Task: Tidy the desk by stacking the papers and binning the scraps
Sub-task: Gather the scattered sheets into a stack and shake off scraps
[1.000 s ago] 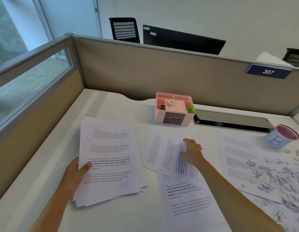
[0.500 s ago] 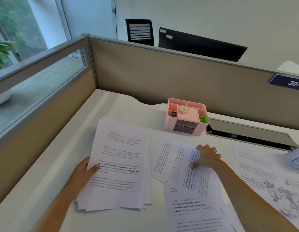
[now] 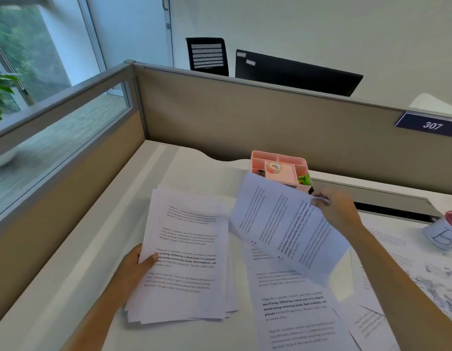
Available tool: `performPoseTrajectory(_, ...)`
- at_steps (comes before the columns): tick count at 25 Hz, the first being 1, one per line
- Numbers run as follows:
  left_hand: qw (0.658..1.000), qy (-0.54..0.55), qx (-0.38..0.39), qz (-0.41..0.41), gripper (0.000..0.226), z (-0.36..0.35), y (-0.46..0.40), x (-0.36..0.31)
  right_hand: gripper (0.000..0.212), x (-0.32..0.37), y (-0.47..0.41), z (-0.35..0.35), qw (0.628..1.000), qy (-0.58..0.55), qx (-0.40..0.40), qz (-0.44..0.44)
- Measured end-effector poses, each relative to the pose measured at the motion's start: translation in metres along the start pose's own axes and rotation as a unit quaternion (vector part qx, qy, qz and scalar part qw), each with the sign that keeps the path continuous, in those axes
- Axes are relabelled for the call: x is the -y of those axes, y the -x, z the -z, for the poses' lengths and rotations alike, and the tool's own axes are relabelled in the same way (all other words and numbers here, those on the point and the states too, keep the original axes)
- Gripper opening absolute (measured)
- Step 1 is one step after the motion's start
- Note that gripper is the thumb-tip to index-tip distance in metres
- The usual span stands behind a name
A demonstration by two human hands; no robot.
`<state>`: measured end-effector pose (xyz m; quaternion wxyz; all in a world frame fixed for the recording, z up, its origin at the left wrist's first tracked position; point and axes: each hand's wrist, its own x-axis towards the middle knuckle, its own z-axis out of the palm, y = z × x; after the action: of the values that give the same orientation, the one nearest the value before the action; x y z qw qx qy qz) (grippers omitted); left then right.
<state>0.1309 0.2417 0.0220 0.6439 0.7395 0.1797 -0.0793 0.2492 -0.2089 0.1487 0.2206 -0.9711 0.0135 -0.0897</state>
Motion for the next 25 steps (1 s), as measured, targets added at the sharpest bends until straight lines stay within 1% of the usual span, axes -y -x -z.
performPoseTrajectory(2, 1.0, 0.004, -0.003, 0.002, 0.029, -0.006, 0.004, 0.003, 0.01, 0.01, 0.003, 0.019, 0.999, -0.021, -0.033, 0.005)
performPoseTrajectory(4, 1.0, 0.003, 0.0, 0.001, 0.03, -0.013, 0.006, 0.005, 0.01, 0.019, 0.005, 0.025, 0.996, -0.068, -0.059, -0.013)
performPoseTrajectory(8, 1.0, 0.014, 0.023, 0.007, 0.028, -0.023, 0.003, 0.004, 0.016, 0.046, 0.017, -0.01, 0.982, -0.166, -0.06, -0.064)
performPoseTrajectory(11, 0.999, 0.021, 0.029, 0.013, 0.027, -0.026, 0.002, 0.005, 0.015, 0.066, 0.039, -0.057, 0.967, -0.215, -0.038, -0.129)
performPoseTrajectory(13, 0.999, 0.031, 0.029, 0.021, 0.026, -0.027, 0.002, 0.005, 0.016, 0.078, 0.057, -0.088, 0.961, -0.229, -0.011, -0.153)
performPoseTrajectory(16, 0.998, 0.046, 0.025, 0.042, 0.022, -0.026, 0.0, 0.005, 0.014, 0.092, 0.086, -0.125, 0.962, -0.221, 0.06, -0.152)
performPoseTrajectory(18, 0.998, 0.045, 0.025, 0.045, 0.022, -0.026, 0.0, 0.004, 0.016, 0.098, 0.104, -0.143, 0.958, -0.22, 0.1, -0.155)
performPoseTrajectory(21, 0.999, 0.022, 0.036, 0.011, 0.03, -0.027, 0.002, 0.006, 0.024, 0.105, 0.121, -0.155, 0.946, -0.246, 0.144, -0.152)
performPoseTrajectory(23, 0.999, 0.009, 0.037, -0.005, 0.032, -0.028, 0.002, 0.009, 0.029, 0.103, 0.124, -0.15, 0.942, -0.262, 0.135, -0.16)
performPoseTrajectory(25, 0.999, 0.007, 0.034, -0.009, 0.032, -0.028, 0.001, 0.01, 0.027, 0.09, 0.123, -0.139, 0.944, -0.259, 0.099, -0.181)
